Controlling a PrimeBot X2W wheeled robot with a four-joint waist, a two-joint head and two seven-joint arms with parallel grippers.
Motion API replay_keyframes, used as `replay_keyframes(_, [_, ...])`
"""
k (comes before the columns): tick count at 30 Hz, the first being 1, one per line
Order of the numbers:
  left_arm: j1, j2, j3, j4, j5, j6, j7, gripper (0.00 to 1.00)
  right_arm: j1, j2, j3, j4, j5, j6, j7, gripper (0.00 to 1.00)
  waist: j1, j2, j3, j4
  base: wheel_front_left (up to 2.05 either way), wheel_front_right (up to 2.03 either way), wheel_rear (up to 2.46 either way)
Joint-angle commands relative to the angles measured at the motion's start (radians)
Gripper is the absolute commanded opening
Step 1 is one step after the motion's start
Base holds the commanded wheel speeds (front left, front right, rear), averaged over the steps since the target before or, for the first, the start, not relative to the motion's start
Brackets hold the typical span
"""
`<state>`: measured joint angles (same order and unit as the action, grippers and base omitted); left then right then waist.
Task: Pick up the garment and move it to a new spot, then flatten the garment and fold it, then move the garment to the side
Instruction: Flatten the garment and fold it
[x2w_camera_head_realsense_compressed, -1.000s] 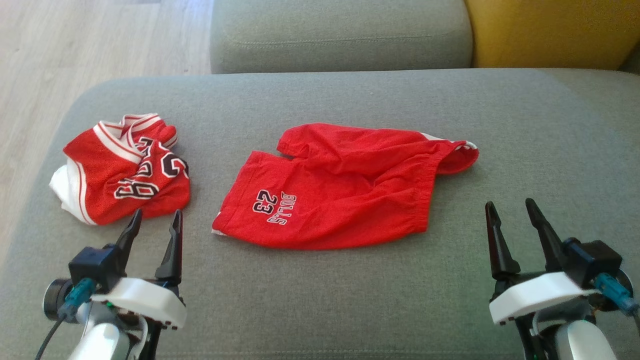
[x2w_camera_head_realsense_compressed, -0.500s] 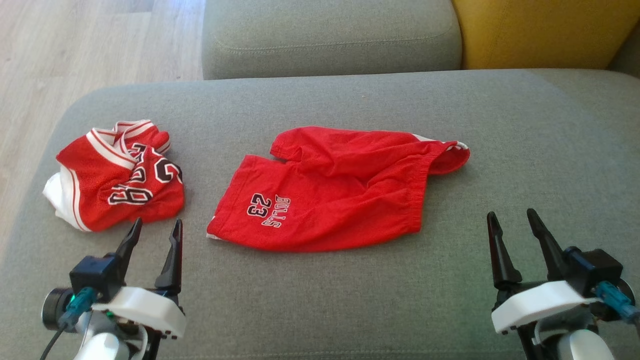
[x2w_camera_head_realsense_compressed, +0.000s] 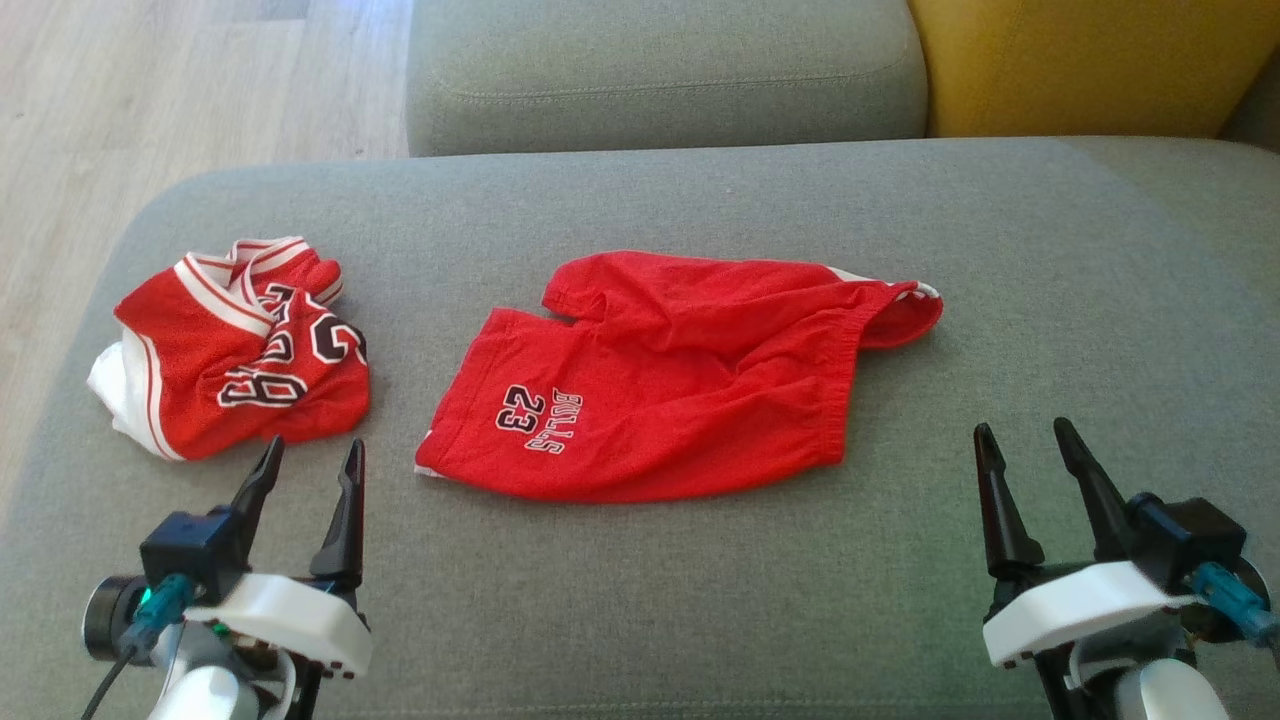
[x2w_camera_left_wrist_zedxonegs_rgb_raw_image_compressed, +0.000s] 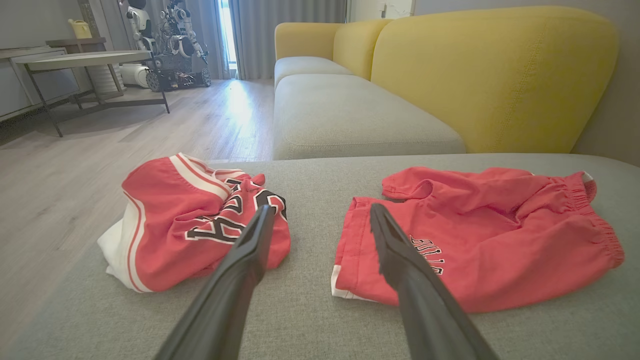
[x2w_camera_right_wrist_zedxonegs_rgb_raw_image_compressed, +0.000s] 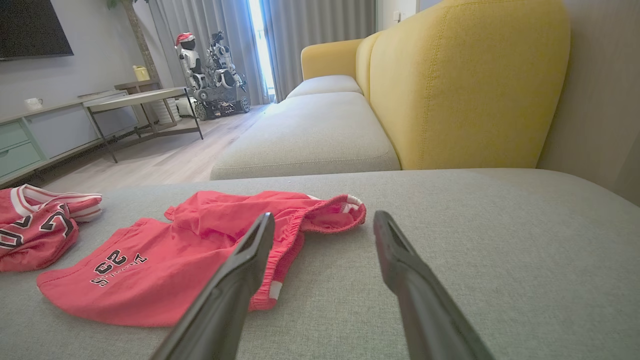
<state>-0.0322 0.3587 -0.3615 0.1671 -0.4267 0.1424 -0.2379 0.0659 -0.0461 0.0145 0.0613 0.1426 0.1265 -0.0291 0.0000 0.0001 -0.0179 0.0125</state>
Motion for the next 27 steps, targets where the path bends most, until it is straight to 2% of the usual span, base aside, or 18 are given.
replay_keyframes(1, [-0.049, 0.032, 0.039, -0.030, -0.006, 0.008, 0.002, 1.00, -0.042, -0.004, 0.019, -0.032, 0.009, 0.004, -0.005, 1.00, 0.0000, -0.0001, 0.000, 0.000, 0.00, 0.00, 0.00])
replay_keyframes(12, [-0.060, 0.033, 0.031, -0.030, -0.009, 0.010, 0.003, 1.00, -0.047, -0.004, 0.019, -0.023, 0.007, 0.004, -0.006, 1.00, 0.0000, -0.0001, 0.012, 0.008, 0.00, 0.00, 0.00])
replay_keyframes(16, [-0.083, 0.031, 0.027, -0.041, -0.007, 0.005, 0.001, 1.00, -0.064, -0.004, 0.049, -0.008, -0.023, 0.004, 0.019, 1.00, 0.0000, -0.0001, 0.049, 0.027, 0.00, 0.00, 0.00])
replay_keyframes(27, [-0.180, -0.012, 0.037, -0.028, -0.011, -0.022, -0.018, 1.00, -0.193, -0.026, 0.150, 0.169, -0.082, 0.004, 0.116, 1.00, 0.0000, -0.0001, 0.172, 0.114, 0.00, 0.00, 0.00])
